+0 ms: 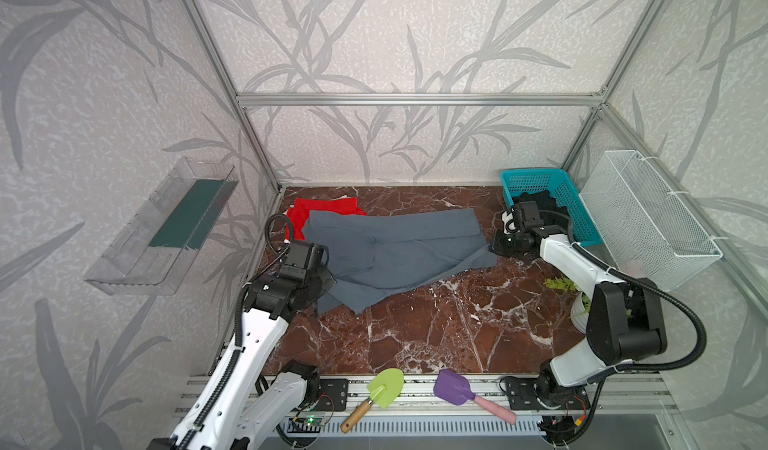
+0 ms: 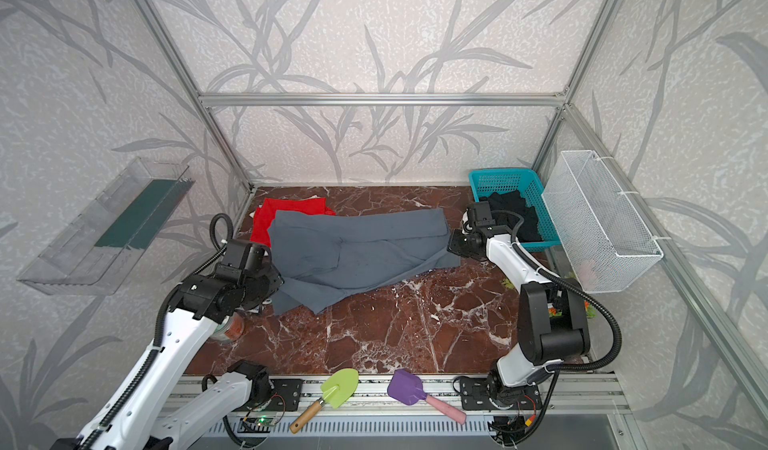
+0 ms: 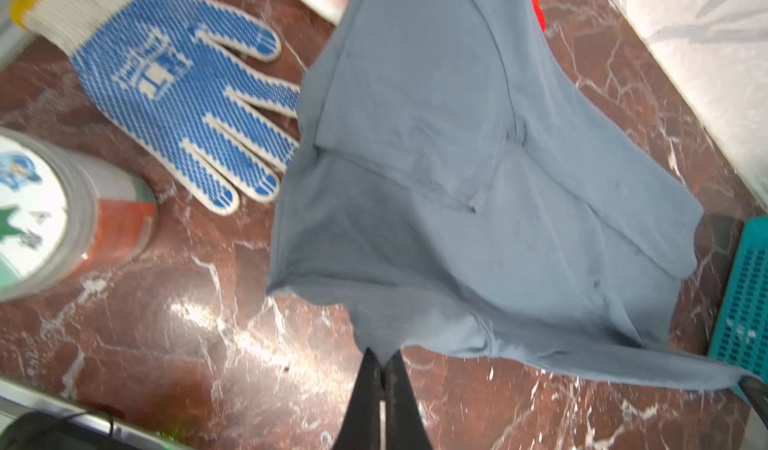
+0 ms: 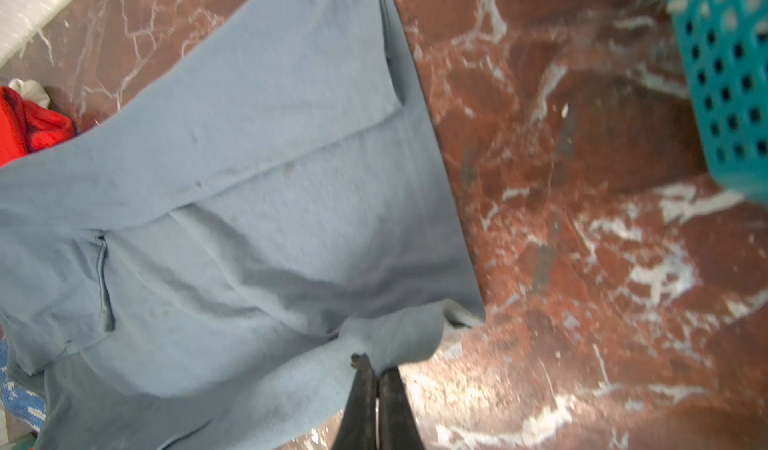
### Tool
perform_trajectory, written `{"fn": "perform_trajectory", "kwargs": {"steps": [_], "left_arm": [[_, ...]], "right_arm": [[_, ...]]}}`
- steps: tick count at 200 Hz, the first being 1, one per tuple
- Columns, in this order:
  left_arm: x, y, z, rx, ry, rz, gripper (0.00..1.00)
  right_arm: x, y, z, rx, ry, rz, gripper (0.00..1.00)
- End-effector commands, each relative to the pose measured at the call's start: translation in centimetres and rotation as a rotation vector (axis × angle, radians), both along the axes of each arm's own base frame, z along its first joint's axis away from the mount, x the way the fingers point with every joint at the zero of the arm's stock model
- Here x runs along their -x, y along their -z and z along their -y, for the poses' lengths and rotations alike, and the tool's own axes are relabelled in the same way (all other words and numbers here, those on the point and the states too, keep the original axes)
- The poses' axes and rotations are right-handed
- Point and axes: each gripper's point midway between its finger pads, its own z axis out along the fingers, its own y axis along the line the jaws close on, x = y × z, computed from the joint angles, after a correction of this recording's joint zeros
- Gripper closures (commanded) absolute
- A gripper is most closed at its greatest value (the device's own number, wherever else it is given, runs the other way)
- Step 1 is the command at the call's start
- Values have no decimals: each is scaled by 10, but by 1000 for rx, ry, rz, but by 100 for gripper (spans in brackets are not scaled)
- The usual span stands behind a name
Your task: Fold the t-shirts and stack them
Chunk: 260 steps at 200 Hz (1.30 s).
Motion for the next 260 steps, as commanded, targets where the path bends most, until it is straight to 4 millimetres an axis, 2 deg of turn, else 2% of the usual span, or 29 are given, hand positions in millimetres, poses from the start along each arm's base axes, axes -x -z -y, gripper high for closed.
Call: {"fn": "perform_trajectory", "kwargs": {"steps": [1,12,16,34,72,102,141,150,158,164,171,180,191,206,221,230,244,260], "left_arm": [[-28,-17,-7,-18,38,45,100],[-40,-18,-13,-10,31,39,100],[-44,-18,-15,-9,26,39,100],[-64,-16,-24,-15,17,41,100],[-100,2,-38,-38,-8,-36,100],[-126,12,-42,-38,1,-65,100],[-154,32,-53,-56,-10,-117,100],[-159,38,-55,-58,-15,-127,100],[-165,43,-58,-63,-16,-130,100],[-171,45,-60,-68,-17,-124,94],[-178,45,-63,-85,-13,-111,87],[-187,45,-67,-112,-12,-96,80],[-197,42,-70,-132,2,-79,72],[-203,36,-70,-156,19,-61,67],[-198,31,-63,-166,33,-41,64],[-190,29,-52,-166,61,-36,62],[-177,35,-21,-128,155,-52,61],[-156,57,18,-86,263,-122,61]], "right_arm": [[-19,-6,-4,-2,-17,21,100],[-27,-7,-7,-6,-24,19,100],[-29,3,-7,-3,-28,-7,100],[-41,11,-10,-4,-35,-24,100],[-70,21,-19,-23,-60,-29,100],[-93,25,-18,3,-57,-28,100],[-107,42,-15,44,-63,-82,98],[-108,45,-13,62,-63,-94,94],[-108,46,-11,76,-63,-102,78],[-108,45,-11,81,-68,-98,67],[-108,43,-10,87,-74,-89,58],[-107,39,-9,102,-77,-75,54],[-101,32,-11,123,-91,-54,53],[-87,28,-13,153,-103,-44,52],[-68,31,-15,158,-120,-63,52],[-58,38,-17,146,-130,-84,52],[-46,52,-20,126,-147,-120,52],[-40,68,-18,132,-151,-161,52]]}}
